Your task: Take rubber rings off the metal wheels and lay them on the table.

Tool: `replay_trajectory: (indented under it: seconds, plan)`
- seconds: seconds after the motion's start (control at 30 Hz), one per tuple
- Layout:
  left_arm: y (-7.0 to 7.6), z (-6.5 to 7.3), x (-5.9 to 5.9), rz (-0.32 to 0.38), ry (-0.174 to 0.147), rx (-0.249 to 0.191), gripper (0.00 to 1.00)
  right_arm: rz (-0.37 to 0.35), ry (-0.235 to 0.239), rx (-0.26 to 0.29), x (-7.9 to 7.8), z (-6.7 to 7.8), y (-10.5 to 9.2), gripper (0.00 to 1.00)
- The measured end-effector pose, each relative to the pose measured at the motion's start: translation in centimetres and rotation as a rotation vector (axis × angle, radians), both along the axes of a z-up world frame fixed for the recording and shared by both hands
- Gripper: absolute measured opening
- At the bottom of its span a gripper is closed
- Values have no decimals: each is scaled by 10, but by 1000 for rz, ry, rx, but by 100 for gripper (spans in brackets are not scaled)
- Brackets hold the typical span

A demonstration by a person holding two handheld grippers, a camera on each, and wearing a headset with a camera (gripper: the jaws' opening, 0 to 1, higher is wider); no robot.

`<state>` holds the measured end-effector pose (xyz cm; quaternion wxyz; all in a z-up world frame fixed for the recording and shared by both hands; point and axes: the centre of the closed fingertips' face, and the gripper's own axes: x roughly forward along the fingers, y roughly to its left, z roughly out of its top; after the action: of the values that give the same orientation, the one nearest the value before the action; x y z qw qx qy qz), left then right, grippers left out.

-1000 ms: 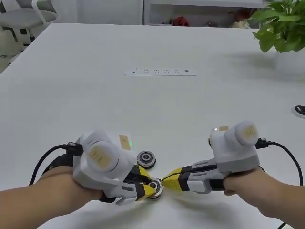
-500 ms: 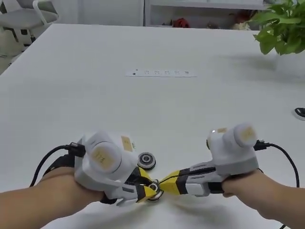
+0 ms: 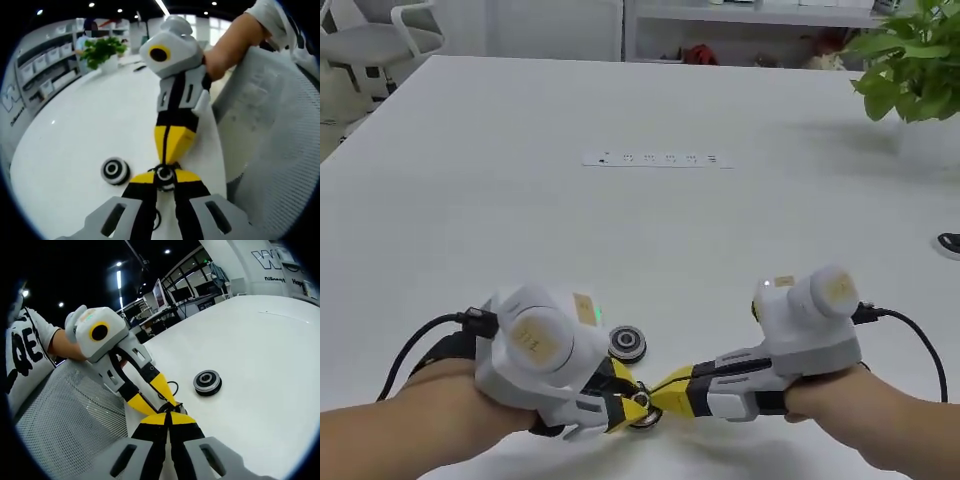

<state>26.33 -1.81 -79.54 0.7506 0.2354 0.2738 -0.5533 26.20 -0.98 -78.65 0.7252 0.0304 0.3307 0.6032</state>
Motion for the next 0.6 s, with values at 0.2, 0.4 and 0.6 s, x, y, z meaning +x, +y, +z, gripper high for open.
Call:
replay_trajectory:
  seconds: [0.2,0.4,0.6]
  plan:
    - [0,0,0,2,2,-8,12,6,-5,-5,-1,-1,0,0]
    - [0,0,0,-6,2,-13,13,-11,-4,6,2,0,-3,0]
    - [0,0,1,-33,-8,-14,13,-32,11,19,5,2,-4,0]
